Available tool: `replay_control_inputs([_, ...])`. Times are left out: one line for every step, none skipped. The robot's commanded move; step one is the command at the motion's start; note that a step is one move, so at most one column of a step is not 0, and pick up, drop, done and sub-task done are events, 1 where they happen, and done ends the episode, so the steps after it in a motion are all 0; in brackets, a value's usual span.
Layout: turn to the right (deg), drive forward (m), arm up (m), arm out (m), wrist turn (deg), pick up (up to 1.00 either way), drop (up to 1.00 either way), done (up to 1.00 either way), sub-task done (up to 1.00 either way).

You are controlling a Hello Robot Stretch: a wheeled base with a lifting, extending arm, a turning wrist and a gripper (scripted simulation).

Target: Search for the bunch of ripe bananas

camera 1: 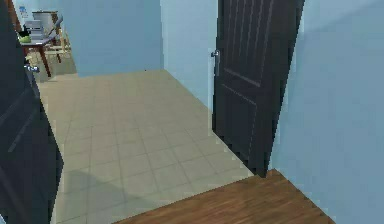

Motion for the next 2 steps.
replay_control_inputs([-15.0, 0.00, 0.00, 0.00, 0.0, 0.00, 0.00, 0.00, 0.00])
replay_control_inputs([0.0, 1.00, 0.00, 0.00, 0.0, 0.00, 0.00, 0.00, 0.00])
